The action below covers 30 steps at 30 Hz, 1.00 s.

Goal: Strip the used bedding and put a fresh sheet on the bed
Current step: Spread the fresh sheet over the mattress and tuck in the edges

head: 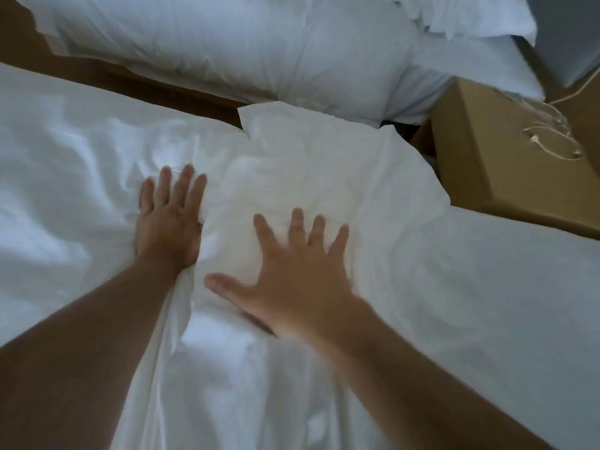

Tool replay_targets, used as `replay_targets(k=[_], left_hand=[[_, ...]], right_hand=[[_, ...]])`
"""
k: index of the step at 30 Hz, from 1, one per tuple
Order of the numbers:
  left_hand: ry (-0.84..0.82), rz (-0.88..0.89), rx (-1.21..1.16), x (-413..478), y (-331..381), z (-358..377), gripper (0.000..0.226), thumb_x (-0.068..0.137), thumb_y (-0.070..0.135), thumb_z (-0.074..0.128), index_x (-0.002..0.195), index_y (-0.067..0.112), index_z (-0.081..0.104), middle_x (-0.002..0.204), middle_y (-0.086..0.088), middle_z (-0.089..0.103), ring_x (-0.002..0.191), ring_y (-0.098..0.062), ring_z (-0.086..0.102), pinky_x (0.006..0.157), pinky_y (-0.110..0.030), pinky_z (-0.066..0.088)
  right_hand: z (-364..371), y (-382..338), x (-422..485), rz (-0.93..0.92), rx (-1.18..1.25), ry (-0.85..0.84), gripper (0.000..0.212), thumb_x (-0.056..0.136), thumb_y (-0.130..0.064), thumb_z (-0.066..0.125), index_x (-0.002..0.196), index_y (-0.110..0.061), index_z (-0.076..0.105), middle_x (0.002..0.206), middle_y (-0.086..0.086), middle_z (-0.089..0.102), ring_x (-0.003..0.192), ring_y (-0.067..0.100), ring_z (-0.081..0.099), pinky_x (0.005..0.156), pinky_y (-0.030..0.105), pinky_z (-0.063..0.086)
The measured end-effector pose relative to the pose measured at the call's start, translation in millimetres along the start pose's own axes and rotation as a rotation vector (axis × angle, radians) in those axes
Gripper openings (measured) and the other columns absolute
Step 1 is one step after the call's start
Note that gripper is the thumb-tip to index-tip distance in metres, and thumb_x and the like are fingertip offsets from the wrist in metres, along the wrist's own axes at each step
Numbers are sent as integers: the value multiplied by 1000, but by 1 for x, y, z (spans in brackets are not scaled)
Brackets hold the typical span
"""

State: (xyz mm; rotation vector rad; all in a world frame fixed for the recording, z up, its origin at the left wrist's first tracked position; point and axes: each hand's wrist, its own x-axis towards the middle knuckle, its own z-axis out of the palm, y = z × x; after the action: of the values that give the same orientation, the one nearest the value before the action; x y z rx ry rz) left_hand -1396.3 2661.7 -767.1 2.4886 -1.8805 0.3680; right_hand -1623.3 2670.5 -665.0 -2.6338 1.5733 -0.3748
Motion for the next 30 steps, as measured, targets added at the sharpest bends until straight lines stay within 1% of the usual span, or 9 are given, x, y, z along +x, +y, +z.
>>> replay_targets(k=[4,8,11,16,18,20,23,27,30], left_hand=[[-2,9,-43,0,2,-7,72,100,36,37,162,19,5,170,-8,4,154,-39,1,124,-54,-1],[-26,15,-36,1,3,-6,67,102,42,29,161,20,8,169,-8,8,154,-38,4,123,-54,-1],[56,-5,-106,0,3,-9,58,104,43,23,156,18,28,162,-12,29,148,-38,22,122,-55,8],[163,-240,-436,-9,21,-44,51,99,44,32,100,4,63,102,-22,60,94,-41,54,84,-50,44],[-3,-429,-710,-30,33,-69,59,91,64,37,80,10,57,79,-12,61,77,-35,58,65,-39,43],[-353,-439,-794,-71,40,-97,64,69,82,57,71,18,52,69,1,58,67,-22,57,56,-33,37],[-761,-366,-714,-133,45,-145,68,41,73,84,79,19,67,80,2,70,74,-17,66,60,-33,50],[-804,-412,-422,-171,68,-202,77,51,79,81,80,14,52,82,-1,57,69,-17,55,52,-29,36],[-790,-410,-370,-217,87,-219,81,61,74,80,112,14,63,96,1,61,88,-21,58,70,-30,42]], right_hand=[[43,12,-57,-32,-40,-178,91,86,-82,33,159,-30,19,166,22,-3,151,45,-10,119,62,0],[72,7,-43,-23,-30,-69,85,87,-78,35,157,-29,29,166,22,6,152,45,-1,121,60,4],[86,13,-45,-32,-44,-27,86,86,-79,35,156,-29,29,165,22,9,152,45,2,121,59,5],[93,20,-34,-36,-71,-41,87,87,-80,28,157,-29,26,165,21,11,152,44,6,123,55,2],[98,24,-31,-41,-64,-27,87,87,-80,26,156,-29,28,165,20,14,152,43,8,122,51,0],[100,23,-28,-46,-46,-16,85,86,-79,24,155,-29,32,164,20,18,151,44,12,121,50,3],[97,20,-24,-14,-40,-35,83,86,-78,25,154,-31,34,163,19,21,150,44,16,121,50,6],[72,14,-38,23,-26,-146,77,93,-73,28,158,-32,22,166,17,11,152,41,6,122,49,0],[25,-1,-56,3,39,-295,71,97,-65,31,156,-27,26,163,23,14,151,41,7,122,55,-1]])
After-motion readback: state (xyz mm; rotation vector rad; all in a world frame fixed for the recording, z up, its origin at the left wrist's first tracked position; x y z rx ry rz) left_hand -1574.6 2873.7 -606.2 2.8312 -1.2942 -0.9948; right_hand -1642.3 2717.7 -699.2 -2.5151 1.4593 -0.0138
